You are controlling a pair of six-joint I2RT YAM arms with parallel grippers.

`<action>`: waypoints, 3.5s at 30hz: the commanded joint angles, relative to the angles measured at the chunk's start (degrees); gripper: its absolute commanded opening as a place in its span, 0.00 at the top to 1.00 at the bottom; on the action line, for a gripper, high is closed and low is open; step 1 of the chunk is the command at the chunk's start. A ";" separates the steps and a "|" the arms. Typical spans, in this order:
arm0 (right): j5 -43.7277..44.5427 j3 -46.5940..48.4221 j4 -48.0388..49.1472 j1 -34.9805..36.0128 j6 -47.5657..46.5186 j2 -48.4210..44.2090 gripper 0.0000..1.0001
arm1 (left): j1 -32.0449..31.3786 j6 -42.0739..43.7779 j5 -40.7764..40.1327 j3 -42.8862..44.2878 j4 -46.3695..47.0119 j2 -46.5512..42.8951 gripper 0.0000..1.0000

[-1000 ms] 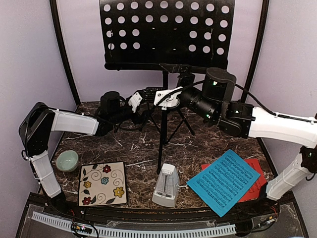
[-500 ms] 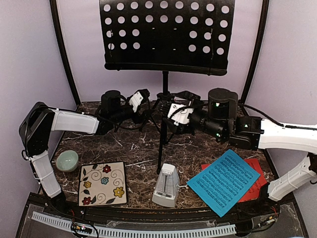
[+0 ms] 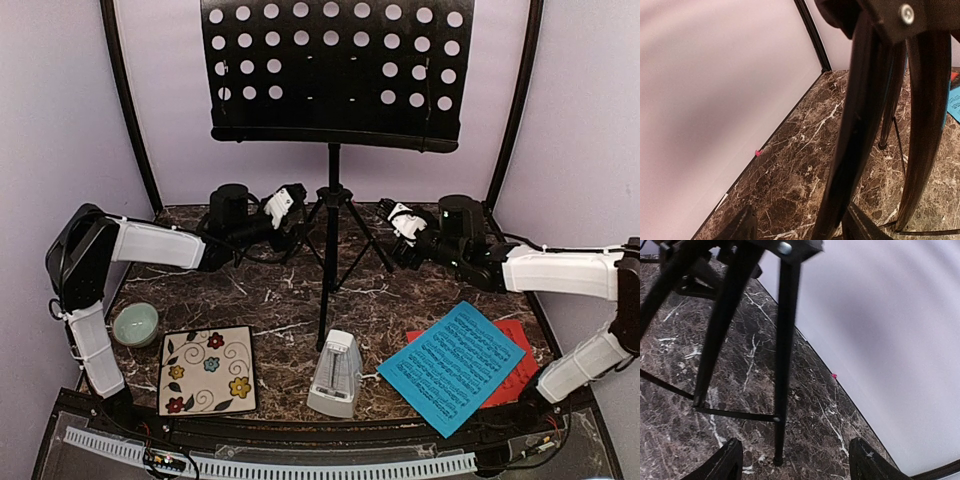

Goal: Set up the instrument practice props

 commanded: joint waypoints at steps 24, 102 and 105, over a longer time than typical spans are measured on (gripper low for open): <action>-15.23 13.32 10.71 -7.96 -0.52 19.20 0.39 | 0.32 1.64 1.14 0.34 3.67 2.07 0.52; -18.07 33.12 14.17 -10.36 -5.49 36.72 0.47 | 5.08 5.12 -1.47 10.60 6.49 9.70 0.69; -17.97 31.86 14.93 -9.88 -5.31 35.67 0.36 | 4.87 4.54 -1.29 9.65 6.75 8.88 0.58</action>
